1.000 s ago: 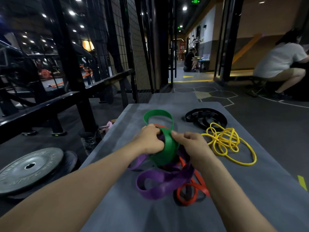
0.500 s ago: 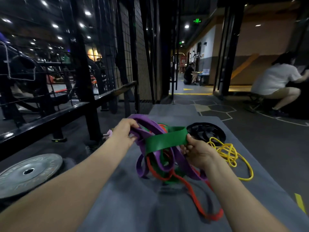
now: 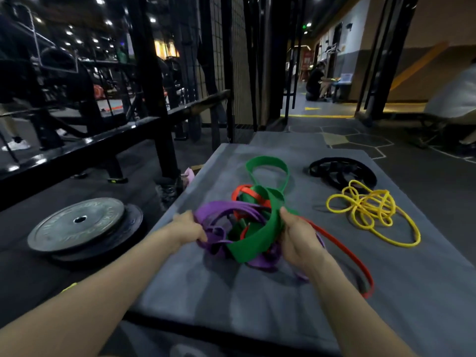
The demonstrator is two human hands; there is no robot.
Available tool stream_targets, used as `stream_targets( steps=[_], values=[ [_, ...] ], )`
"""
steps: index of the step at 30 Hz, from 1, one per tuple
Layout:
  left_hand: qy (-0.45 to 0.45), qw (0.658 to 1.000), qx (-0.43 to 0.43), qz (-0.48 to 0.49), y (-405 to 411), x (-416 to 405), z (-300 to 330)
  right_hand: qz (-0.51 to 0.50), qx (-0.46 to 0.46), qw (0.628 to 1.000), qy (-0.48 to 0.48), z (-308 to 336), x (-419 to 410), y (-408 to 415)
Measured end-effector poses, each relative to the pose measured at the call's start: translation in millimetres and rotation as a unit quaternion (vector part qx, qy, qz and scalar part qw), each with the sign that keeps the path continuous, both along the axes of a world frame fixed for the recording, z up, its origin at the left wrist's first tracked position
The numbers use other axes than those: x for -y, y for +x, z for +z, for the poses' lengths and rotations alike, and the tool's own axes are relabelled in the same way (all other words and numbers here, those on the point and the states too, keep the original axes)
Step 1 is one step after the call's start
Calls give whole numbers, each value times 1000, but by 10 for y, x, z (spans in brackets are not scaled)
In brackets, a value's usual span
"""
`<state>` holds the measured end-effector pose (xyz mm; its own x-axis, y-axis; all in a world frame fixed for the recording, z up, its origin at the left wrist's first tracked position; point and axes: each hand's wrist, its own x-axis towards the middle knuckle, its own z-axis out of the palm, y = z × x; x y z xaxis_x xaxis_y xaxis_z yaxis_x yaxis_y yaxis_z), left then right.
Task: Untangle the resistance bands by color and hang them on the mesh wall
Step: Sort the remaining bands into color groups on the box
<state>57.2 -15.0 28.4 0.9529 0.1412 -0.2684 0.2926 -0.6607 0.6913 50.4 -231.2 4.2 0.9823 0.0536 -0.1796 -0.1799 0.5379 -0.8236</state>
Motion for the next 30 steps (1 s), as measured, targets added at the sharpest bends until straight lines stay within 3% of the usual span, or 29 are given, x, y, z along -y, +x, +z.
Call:
stream_targets(
  steps=[2,5,7,9,15,18,23,27,30],
  values=[
    [149,986,67,-28,-90,76,92,-1,43,998,-51,-9,-87,-20],
    [263,933,207,-132,-106,230,213,7,74,987,-141,-8,-140,-64],
    [353,889,203,-210,-51,343,261,17,74,984,-163,8,-136,-91],
    [383,876,165,-244,3,476,287,22,71,984,-164,16,-117,-108],
    [460,818,257,-232,114,628,145,9,89,972,-219,11,5,-109],
    [411,855,239,-207,95,578,76,-35,97,939,-328,55,105,-75],
    [253,942,219,-3,163,267,106,-133,96,834,-527,254,242,-99],
    [142,966,187,109,137,-9,191,-173,89,814,-548,306,375,-87],
    [98,964,172,175,95,-118,223,-167,71,813,-553,248,331,-75]
  ],
)
